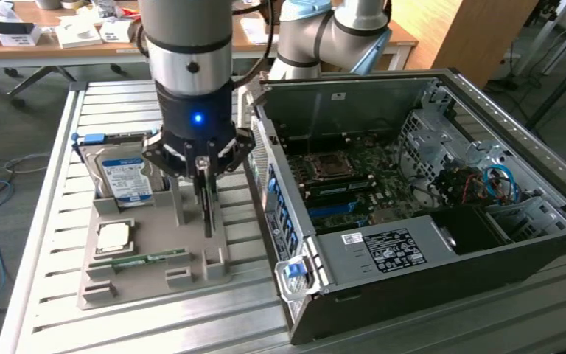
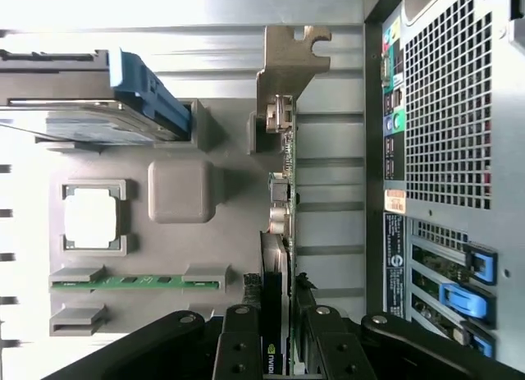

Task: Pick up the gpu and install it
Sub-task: 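Pick up the gpu and move the gpu toward the slot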

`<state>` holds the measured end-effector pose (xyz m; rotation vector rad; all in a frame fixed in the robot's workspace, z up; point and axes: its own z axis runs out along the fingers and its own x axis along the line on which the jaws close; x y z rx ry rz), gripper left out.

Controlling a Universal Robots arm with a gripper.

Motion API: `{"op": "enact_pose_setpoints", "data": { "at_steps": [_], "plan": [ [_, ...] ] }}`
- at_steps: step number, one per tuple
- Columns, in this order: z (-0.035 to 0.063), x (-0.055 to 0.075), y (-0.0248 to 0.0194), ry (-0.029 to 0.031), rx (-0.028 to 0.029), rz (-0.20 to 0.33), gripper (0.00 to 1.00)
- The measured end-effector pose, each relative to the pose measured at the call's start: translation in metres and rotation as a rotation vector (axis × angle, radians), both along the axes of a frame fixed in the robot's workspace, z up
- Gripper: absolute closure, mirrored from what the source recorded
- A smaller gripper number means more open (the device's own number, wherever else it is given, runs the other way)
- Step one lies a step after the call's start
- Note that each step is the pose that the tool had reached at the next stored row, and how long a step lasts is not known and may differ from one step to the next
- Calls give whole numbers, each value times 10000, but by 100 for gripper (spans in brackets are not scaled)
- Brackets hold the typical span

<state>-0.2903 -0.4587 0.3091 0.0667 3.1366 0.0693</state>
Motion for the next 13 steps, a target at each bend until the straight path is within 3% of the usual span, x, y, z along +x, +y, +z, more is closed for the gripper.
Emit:
{"op": "enact_pose_setpoints", "data": {
  "at_steps": [13],
  "plan": [
    [526, 0, 0, 0, 0, 0, 74]
  ]
}}
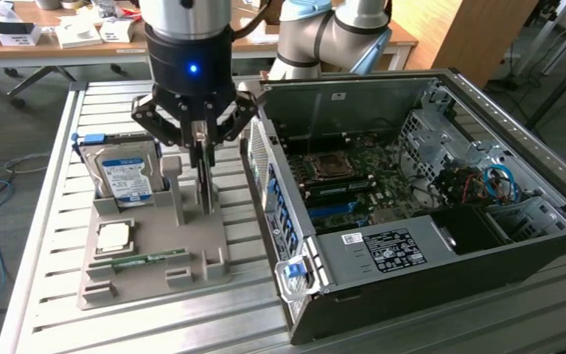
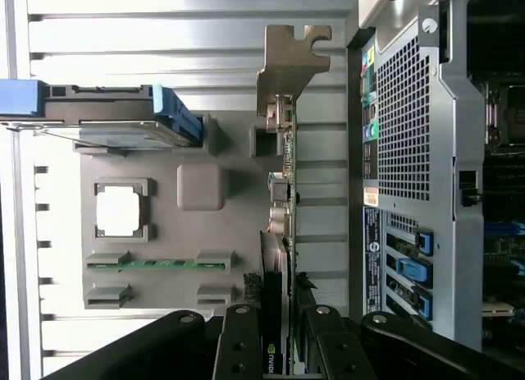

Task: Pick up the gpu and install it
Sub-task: 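Pick up the gpu and move the gpu toward the slot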

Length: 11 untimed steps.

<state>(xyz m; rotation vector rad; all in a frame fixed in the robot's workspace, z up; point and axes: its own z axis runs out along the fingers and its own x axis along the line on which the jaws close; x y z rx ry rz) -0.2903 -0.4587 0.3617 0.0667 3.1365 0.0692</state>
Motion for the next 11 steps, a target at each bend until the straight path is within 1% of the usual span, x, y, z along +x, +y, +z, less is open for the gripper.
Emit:
{"op": "enact_pose_setpoints", "data": {
  "at_steps": [5, 11],
  "plan": [
    [182, 0, 0, -1, -1, 6, 74],
    [325, 0, 0, -1, 0, 56, 74]
  ]
}}
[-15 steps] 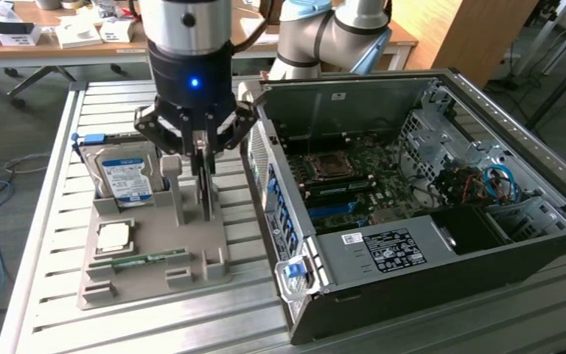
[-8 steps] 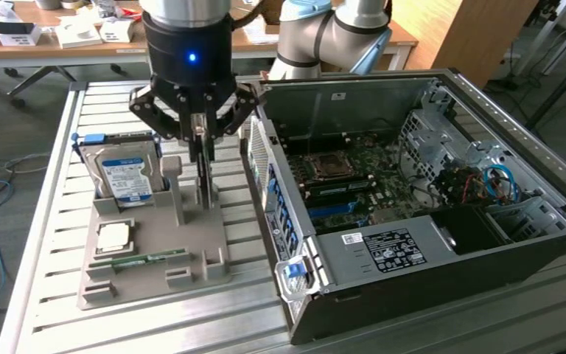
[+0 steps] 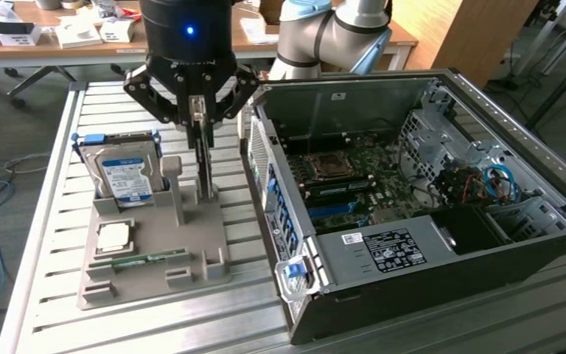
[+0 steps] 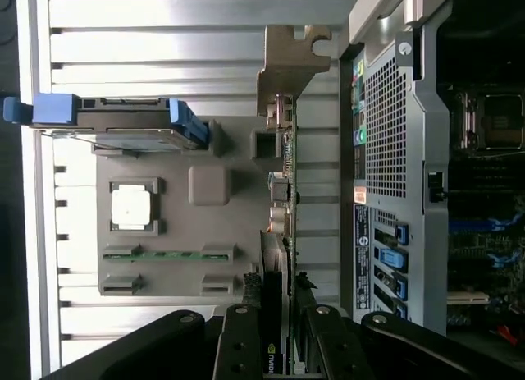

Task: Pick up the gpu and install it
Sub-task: 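Pick up the gpu and move the gpu toward the slot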

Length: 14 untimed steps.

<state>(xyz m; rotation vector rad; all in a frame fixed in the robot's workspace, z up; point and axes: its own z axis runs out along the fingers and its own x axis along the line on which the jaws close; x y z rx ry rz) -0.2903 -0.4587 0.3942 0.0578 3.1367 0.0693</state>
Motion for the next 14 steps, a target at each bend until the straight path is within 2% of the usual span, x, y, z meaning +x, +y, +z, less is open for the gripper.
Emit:
{"op": "enact_pose_setpoints", "data": {
  "at_steps": [8, 14],
  "plan": [
    [163, 0, 0, 0, 0, 54, 74],
    [222, 0, 0, 0, -1, 85, 74]
  ]
}}
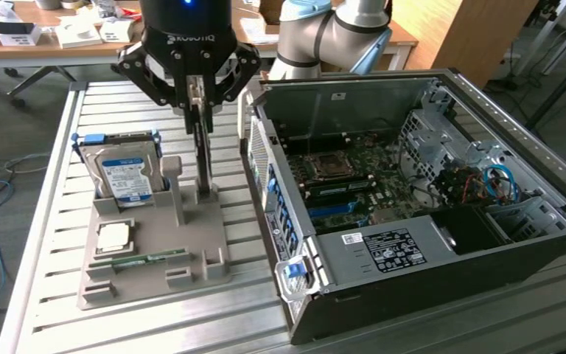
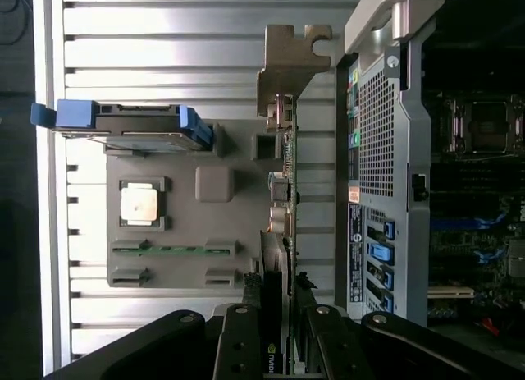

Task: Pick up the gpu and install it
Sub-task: 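Pick up the gpu and move the gpu toward the slot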

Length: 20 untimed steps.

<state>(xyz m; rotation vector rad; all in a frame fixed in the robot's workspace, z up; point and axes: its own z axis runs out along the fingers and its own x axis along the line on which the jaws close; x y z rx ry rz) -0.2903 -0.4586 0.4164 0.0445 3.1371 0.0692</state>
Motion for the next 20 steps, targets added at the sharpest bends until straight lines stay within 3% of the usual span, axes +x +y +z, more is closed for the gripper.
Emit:
{"op": "enact_pose_setpoints", "data": {
  "at_steps": [10, 16, 20],
  "plan": [
    [148, 0, 0, 0, 2, 20, 74],
    [151, 11, -1, 2, 1, 24, 74],
    [149, 101, 0, 3, 4, 20, 74]
  ]
}}
